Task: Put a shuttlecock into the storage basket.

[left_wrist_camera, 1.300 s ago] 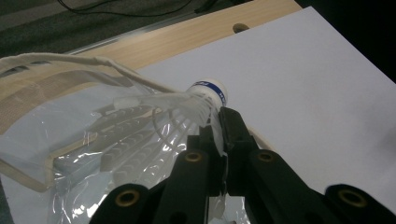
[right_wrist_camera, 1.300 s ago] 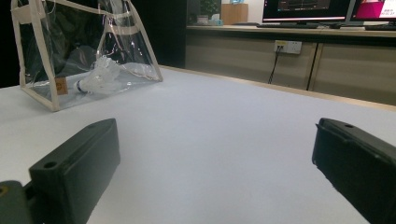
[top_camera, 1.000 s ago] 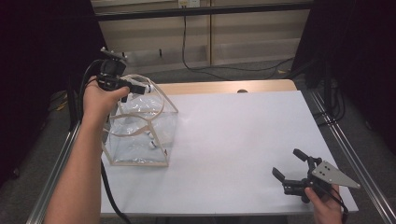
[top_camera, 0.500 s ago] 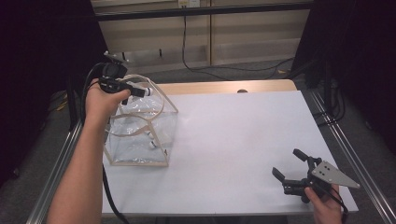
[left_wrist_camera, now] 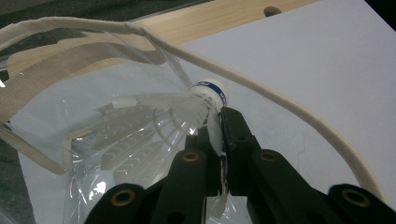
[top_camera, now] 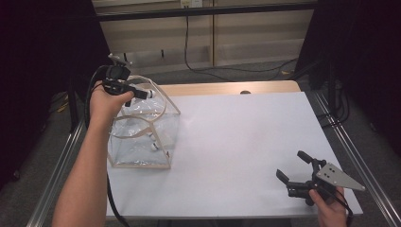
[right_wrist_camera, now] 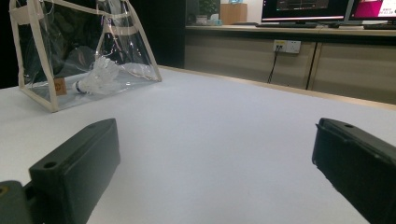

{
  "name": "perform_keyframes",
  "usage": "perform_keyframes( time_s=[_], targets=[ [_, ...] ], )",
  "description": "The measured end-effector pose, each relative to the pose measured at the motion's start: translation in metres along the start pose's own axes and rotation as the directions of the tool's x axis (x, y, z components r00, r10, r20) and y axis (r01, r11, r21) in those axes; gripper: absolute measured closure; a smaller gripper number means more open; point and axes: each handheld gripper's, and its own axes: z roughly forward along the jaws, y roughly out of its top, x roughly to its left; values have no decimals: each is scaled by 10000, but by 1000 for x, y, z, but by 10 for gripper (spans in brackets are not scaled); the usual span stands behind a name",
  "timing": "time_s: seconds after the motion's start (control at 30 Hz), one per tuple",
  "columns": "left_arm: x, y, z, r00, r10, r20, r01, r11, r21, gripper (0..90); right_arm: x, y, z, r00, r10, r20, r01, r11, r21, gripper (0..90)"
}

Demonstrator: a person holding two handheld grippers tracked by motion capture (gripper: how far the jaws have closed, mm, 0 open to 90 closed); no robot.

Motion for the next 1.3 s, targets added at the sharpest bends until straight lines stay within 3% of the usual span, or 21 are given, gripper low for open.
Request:
perform_keyframes(
  time_s=[0.77,1.3],
  targets=[
    [9,-6,11,9992,-377,-135,377,9993,-4,853,0,0,0,10000,-29,-15,29,10000,2,7],
    [5,-10,1,9984,-488,287,498,9982,-340,717,0,0,0,10000,-30,-46,30,10000,-1,7]
  ],
)
